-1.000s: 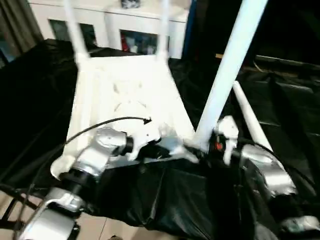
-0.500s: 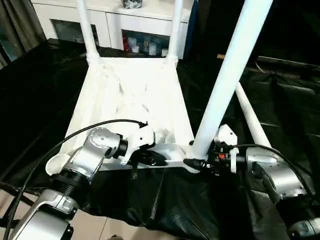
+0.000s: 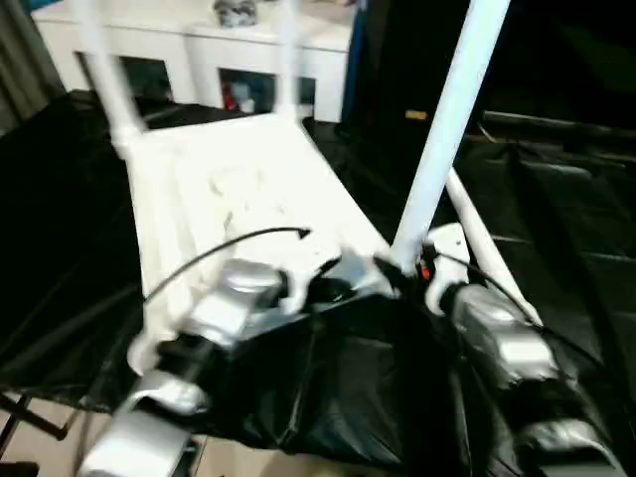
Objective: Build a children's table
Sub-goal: Rotate leg to tighten
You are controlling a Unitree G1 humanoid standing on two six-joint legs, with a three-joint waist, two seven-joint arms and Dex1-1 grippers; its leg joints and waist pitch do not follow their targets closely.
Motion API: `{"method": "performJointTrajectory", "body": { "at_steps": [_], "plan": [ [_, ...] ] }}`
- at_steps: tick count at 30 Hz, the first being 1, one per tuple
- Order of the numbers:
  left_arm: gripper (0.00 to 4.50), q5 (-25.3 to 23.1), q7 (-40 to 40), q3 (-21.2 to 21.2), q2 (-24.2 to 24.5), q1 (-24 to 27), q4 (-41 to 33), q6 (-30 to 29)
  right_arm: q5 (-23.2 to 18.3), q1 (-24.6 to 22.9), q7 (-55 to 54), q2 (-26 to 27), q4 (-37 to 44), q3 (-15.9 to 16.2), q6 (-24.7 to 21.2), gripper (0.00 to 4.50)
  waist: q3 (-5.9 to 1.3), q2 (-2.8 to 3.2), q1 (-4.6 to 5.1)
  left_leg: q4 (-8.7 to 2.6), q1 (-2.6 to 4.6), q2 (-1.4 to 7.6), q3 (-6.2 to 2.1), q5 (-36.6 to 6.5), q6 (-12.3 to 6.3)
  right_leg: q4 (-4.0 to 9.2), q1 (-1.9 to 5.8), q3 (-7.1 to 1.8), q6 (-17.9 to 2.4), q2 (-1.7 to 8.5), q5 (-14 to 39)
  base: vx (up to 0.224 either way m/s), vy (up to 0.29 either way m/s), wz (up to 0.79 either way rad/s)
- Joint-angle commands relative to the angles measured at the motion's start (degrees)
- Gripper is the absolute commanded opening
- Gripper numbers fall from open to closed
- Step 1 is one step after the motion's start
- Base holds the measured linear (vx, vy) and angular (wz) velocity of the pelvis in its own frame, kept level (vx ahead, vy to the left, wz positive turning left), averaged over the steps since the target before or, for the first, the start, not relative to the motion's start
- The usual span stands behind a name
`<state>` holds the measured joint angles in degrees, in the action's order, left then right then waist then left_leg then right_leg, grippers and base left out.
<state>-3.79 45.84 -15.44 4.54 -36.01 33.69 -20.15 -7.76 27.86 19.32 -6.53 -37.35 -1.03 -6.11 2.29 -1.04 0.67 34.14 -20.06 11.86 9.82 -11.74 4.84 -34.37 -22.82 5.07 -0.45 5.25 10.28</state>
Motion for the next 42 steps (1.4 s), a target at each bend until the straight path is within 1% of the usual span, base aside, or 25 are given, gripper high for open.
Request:
{"method": "performJointTrajectory", "body": {
  "at_steps": [1,3,6,8,9,10,11,12,15,16,17,20,21,22,23,26,27,28,31,32,34,35,36,40,42],
  "plan": [
    [0.00,0.53,-0.08,-3.46,-4.75,-0.67,0.96,-0.42,1.30,1.04,0.50,5.25,-3.13,4.34,-0.03,2.80,-2.93,-0.01,-0.13,-4.36,-0.47,0.96,-0.11,-13.86,-1.71,5.18,2.47,-2.58,-10.68,2.69,19.07,0.000,0.000,0.00],
    [0.00,0.45,0.08,-3.47,-4.57,-0.53,0.73,-0.20,2.13,1.67,1.34,5.80,-3.64,4.63,1.50,3.35,-3.00,-0.12,0.02,-4.39,-0.67,0.94,-0.12,-13.40,-2.19,5.00,2.67,-2.55,-11.20,2.67,17.60,0.000,0.000,0.00],
    [0.00,0.95,0.98,-3.14,-3.66,-0.08,-0.22,0.18,1.71,2.20,2.18,5.85,-3.87,4.00,1.67,3.52,-2.94,0.00,0.07,-4.36,-0.59,0.95,-0.04,-13.70,-2.78,5.10,2.63,-2.56,-11.42,2.78,17.84,0.000,0.000,0.00],
    [0.00,1.35,1.59,-2.62,-2.98,0.40,-1.03,0.10,2.10,2.47,2.79,5.17,-4.14,3.90,2.61,3.85,-2.90,0.02,0.14,-4.45,-0.60,1.04,-0.11,-13.95,-2.77,5.11,2.54,-2.53,-11.35,2.76,18.46,0.000,0.000,0.00],
    [0.00,1.47,2.00,-2.59,-2.63,0.59,-1.32,0.24,1.95,2.40,3.38,4.86,-3.92,3.84,2.74,3.93,-2.91,-0.25,0.17,-4.42,-0.61,1.04,-0.05,-13.98,-2.89,5.12,2.53,-2.55,-11.33,2.75,18.51,0.000,0.000,0.00],
    [0.00,1.60,2.88,-2.62,-1.88,1.03,-1.97,0.62,1.52,2.29,4.62,4.18,-3.69,3.68,3.36,3.97,-2.91,-0.19,0.12,-4.45,-0.61,1.08,-0.08,-14.05,-2.99,5.08,2.56,-2.55,-11.37,2.78,18.52,0.000,0.000,0.00],
    [0.00,1.87,4.05,-2.55,-0.95,1.52,-2.64,0.85,1.29,1.88,6.59,2.98,-2.86,3.97,3.93,3.97,-3.01,-0.20,0.18,-4.45,-0.82,1.12,-0.12,-13.47,-3.27,4.95,2.75,-2.58,-11.51,2.86,17.68,0.000,0.000,0.00],
    [0.00,2.05,4.84,-2.49,-0.32,1.87,-3.12,0.98,1.16,1.56,7.98,2.12,-2.25,4.18,4.31,4.17,-3.18,-0.24,0.12,-4.34,-0.87,1.12,-0.07,-12.15,-3.80,4.74,2.86,-2.59,-11.91,2.83,15.82,0.000,0.000,0.00],
    [0.00,2.89,9.38,-2.69,2.55,3.04,-4.72,2.61,1.03,-0.49,16.66,-2.52,1.63,6.00,5.74,4.17,-3.18,-0.17,-0.06,-4.14,-0.84,1.26,0.12,-9.97,-5.19,4.35,2.87,-2.65,-13.37,2.77,11.47,0.000,0.000,0.00],
    [0.00,2.89,9.38,-2.69,2.55,3.04,-4.72,2.61,1.03,-0.49,16.66,-2.52,1.63,6.00,5.74,4.17,-3.36,-0.21,-0.18,-4.00,-0.92,1.21,0.15,-8.48,-5.94,4.04,3.14,-2.64,-13.94,2.78,9.32,0.000,0.000,0.00],
    [0.00,3.77,12.95,-2.70,4.81,3.54,-5.69,3.46,-0.81,-2.19,23.64,-5.11,5.29,6.81,4.86,4.17,-3.32,-0.14,-0.30,-4.00,-0.90,1.28,0.17,-7.52,-6.63,3.92,3.13,-2.64,-14.56,2.80,7.87,0.000,0.000,0.00],
    [0.00,5.35,18.13,-2.76,7.39,4.18,-7.26,3.65,-2.16,-4.15,30.70,-8.33,9.54,8.50,3.61,4.17,-3.23,-0.09,-0.72,-4.02,-0.81,1.48,0.19,-7.48,-7.95,3.69,3.16,-2.67,-15.28,2.76,6.64,0.000,0.000,0.00],
    [0.00,5.36,18.56,-2.86,7.66,4.21,-7.39,3.69,-2.37,-4.42,31.59,-8.79,10.04,8.72,3.42,4.17,-3.13,-0.13,-0.70,-4.13,-0.62,1.57,0.29,-8.21,-7.57,3.90,2.85,-2.70,-15.27,2.77,7.94,0.000,0.000,0.00],
    [0.00,5.37,18.74,-2.91,7.77,4.22,-7.45,3.71,-2.46,-4.54,31.97,-8.99,10.25,8.81,3.34,4.17,-3.13,-0.13,-0.70,-4.13,-0.62,1.57,0.29,-8.21,-7.57,3.90,2.85,-2.70,-15.27,2.77,7.94,0.000,0.000,0.00],
    [0.00,5.71,22.05,-3.31,9.58,4.51,-8.30,4.55,-3.46,-5.96,37.17,-11.60,13.02,9.96,2.04,4.17,-3.01,-0.17,-0.99,-4.26,-0.52,1.55,0.21,-9.59,-6.31,4.17,2.93,-2.68,-14.71,2.81,10.91,0.000,0.000,0.00],
    [0.00,5.56,25.49,-4.07,12.01,4.64,-8.92,5.42,-4.36,-7.41,42.33,-14.76,16.12,11.68,0.16,4.17,-2.99,-0.10,-1.41,-4.26,-0.15,1.67,0.26,-10.01,-6.07,4.07,2.77,-2.88,-14.53,2.77,10.48,0.000,0.000,0.00],
    [0.00,5.62,26.78,-4.41,12.93,4.69,-9.31,5.27,-4.48,-7.99,44.21,-16.13,17.27,12.53,-0.53,4.03,-2.99,-0.35,-1.39,-4.30,-0.26,1.64,0.29,-9.64,-6.11,3.94,2.80,-2.87,-14.79,2.64,9.58,0.000,0.000,0.00],
    [0.00,5.62,26.78,-4.41,12.93,4.69,-9.31,5.27,-4.48,-7.99,44.21,-16.13,17.27,12.53,-0.53,3.85,-2.96,-0.26,-1.52,-4.33,-0.32,1.63,0.25,-9.74,-6.03,3.91,2.83,-2.85,-14.75,2.71,9.83,0.000,0.000,0.00],
    [0.00,6.27,28.72,-4.89,14.01,4.75,-9.83,5.27,-4.66,-9.04,47.27,-17.99,19.40,13.54,-2.07,3.80,-3.03,-0.26,-2.00,-4.28,-0.17,1.65,0.31,-9.40,-5.44,3.90,2.77,-2.95,-14.47,2.82,10.20,0.000,0.000,0.00],
    [0.00,6.45,29.21,-5.00,14.28,4.80,-9.91,5.35,-4.68,-9.17,47.88,-18.27,19.81,13.68,-2.68,3.60,-3.09,-0.24,-2.25,-4.24,-0.17,1.62,0.33,-8.91,-5.37,3.83,2.83,-2.97,-14.51,2.86,9.63,0.000,0.000,0.00],
    [0.00,6.29,30.07,-5.13,14.62,4.81,-9.83,5.71,-4.71,-9.26,48.36,-18.37,20.14,13.61,-3.63,3.43,-3.10,-0.44,-2.34,-4.24,-0.22,1.56,0.33,-8.31,-5.35,3.73,2.89,-2.96,-14.50,2.78,9.06,0.000,0.000,0.00],
    [0.00,6.18,30.30,-5.15,14.68,4.81,-9.76,5.84,-4.74,-9.24,48.36,-18.33,20.10,13.62,-3.85,3.41,-3.12,-0.41,-2.37,-4.21,-0.23,1.56,0.33,-8.05,-5.34,3.71,2.88,-2.97,-14.53,2.87,9.00,0.000,0.000,0.00],
    [0.00,6.17,30.40,-5.13,14.68,4.81,-9.70,5.81,-4.90,-9.26,48.37,-18.20,20.10,13.67,-4.21,3.17,-3.10,-0.39,-2.37,-4.22,-0.25,1.55,0.32,-8.01,-5.28,3.72,2.89,-2.95,-14.53,2.87,9.14,0.000,0.000,0.00],
    [0.00,6.52,30.66,-5.06,14.62,4.98,-9.58,5.37,-6.27,-10.04,48.23,-17.58,20.87,14.10,-6.68,2.88,-3.14,-0.36,-2.49,-4.21,-0.22,1.58,0.27,-7.98,-5.11,3.75,2.93,-2.93,-14.23,2.90,9.63,0.000,0.000,0.00],
    [0.00,6.76,29.59,-4.69,13.86,5.00,-9.33,4.72,-6.77,-10.65,46.64,-16.40,20.76,13.41,-7.73,2.76,-3.17,-0.38,-2.50,-4.21,-0.22,1.55,0.28,-7.92,-4.90,3.71,2.92,-2.92,-14.25,2.87,9.44,0.000,0.000,0.00]
  ]
}}
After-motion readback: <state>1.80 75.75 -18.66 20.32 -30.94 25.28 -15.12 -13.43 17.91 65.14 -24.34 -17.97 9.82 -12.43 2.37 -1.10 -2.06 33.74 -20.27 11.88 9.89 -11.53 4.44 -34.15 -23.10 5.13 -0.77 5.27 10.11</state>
